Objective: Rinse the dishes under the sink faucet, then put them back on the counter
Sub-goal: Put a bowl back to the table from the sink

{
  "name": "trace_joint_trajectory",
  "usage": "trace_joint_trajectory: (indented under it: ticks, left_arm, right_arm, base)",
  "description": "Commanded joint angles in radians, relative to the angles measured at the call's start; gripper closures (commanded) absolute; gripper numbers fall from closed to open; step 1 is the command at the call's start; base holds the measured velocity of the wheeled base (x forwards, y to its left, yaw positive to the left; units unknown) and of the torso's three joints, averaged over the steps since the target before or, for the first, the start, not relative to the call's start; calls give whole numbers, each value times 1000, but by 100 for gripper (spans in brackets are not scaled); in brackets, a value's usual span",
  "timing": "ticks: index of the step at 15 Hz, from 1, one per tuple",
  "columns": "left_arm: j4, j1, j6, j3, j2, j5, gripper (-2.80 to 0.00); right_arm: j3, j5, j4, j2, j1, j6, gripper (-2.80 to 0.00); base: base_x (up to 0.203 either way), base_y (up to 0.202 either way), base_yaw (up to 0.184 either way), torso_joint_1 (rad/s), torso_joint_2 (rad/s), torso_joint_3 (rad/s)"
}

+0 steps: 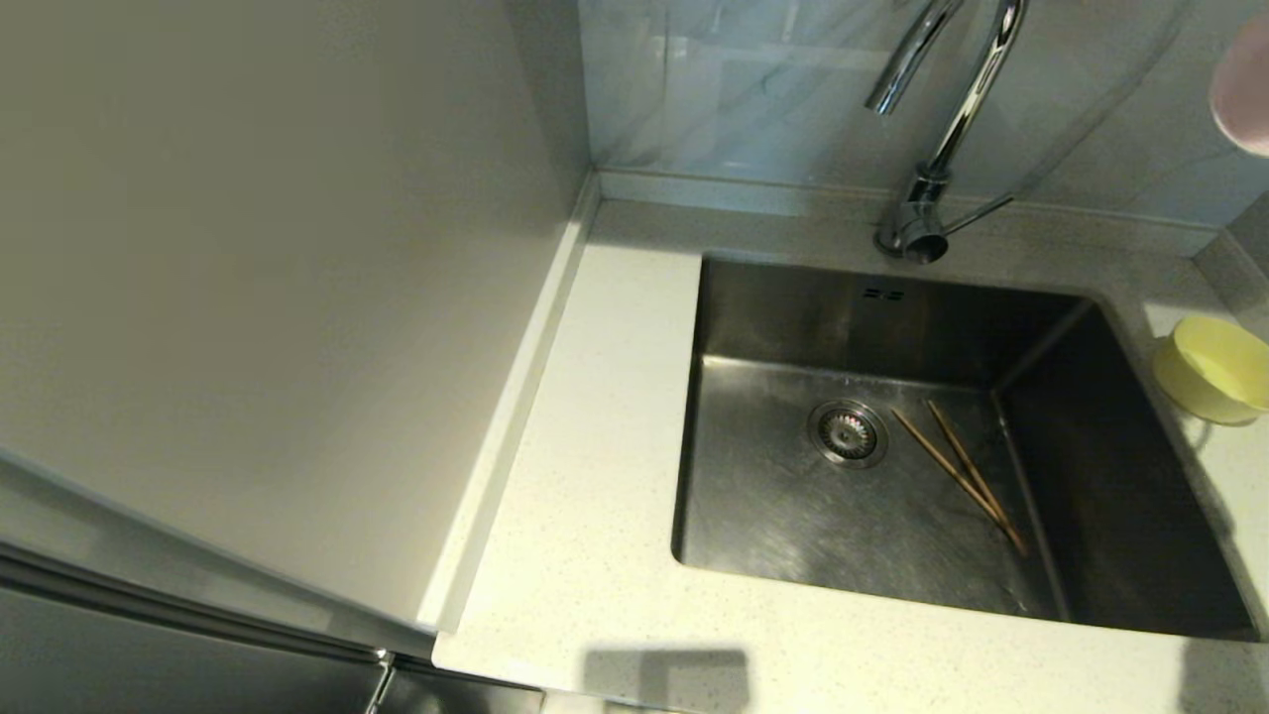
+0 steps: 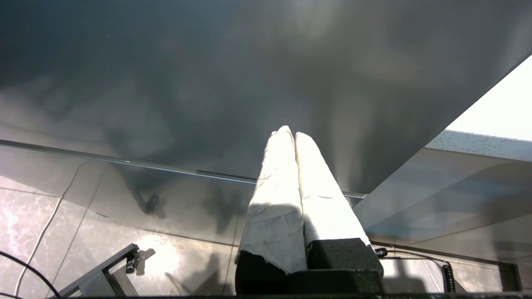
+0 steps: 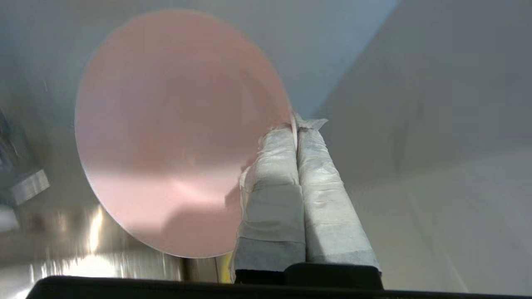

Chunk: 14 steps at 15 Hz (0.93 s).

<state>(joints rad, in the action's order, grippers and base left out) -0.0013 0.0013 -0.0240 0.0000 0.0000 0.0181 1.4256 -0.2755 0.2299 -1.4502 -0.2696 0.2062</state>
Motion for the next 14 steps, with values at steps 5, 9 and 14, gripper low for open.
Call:
trace_joint_trajectory:
  ticks: [5,9,14]
  left_arm:
    - [0,0,-1,0,-3,0,0]
    - [0,0,-1,0,-3,0,0]
    - [0,0,-1,0,-3,0,0]
  right_arm:
    - [34,85,-349,16,-80,-1,0]
    - [26,112,-535,17,-166,-1,0]
    - [-45,140,-587,13,-287,9,0]
  base:
    - [0,0,0,0,0,0]
    - [0,0,0,0,0,0]
    - [0,0,0,0,0,0]
